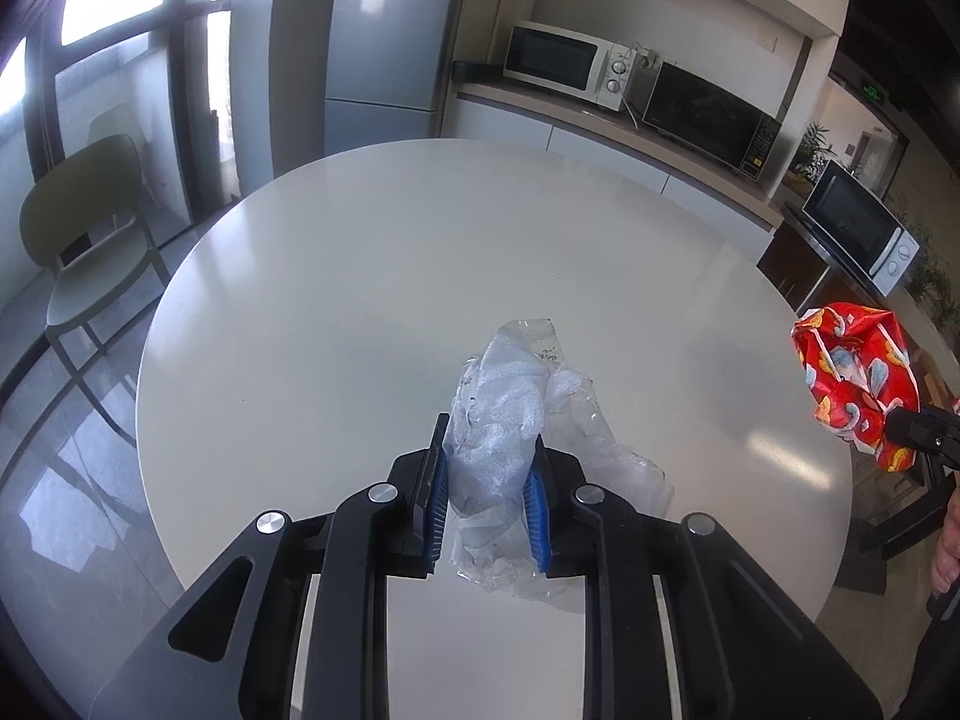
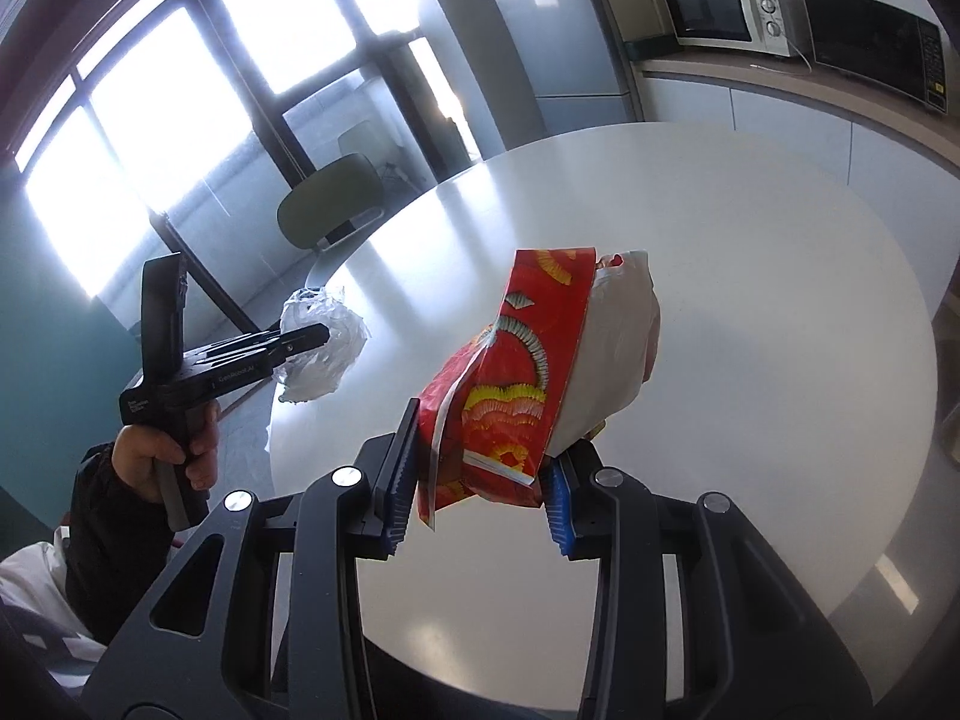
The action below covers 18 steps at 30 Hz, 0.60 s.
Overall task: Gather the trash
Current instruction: 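Carry the clear bag and red snack bag down over the wastebasket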
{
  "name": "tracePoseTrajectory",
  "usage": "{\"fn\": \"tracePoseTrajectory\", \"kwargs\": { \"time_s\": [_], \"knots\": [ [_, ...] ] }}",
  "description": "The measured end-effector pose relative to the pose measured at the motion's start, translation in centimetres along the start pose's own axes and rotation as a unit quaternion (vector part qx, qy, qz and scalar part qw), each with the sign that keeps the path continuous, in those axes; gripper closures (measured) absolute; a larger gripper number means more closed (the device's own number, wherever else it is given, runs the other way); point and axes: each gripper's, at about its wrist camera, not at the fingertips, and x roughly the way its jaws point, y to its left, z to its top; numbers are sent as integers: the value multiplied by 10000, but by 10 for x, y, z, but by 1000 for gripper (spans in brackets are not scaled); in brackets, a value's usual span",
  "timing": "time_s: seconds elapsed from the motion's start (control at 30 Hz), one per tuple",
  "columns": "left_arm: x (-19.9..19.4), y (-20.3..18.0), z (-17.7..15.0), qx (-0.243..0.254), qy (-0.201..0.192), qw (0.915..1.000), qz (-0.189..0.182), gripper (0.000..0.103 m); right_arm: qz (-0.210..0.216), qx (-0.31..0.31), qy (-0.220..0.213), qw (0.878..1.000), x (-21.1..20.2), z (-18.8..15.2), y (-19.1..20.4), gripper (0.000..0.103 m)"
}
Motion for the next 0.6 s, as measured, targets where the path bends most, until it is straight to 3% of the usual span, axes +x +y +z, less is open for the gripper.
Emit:
{"fn": "tracePoseTrajectory", "kwargs": {
  "time_s": [0.27,0.6],
  "knots": [
    [-29,-22,-31,53,-157,9995,-267,82,-72,-167,-106,9998,-40,-40,13,69],
    [-56,-52,-73,309,-136,9978,-577,82,220,-241,104,9994,-64,-86,15,69]
  ]
}}
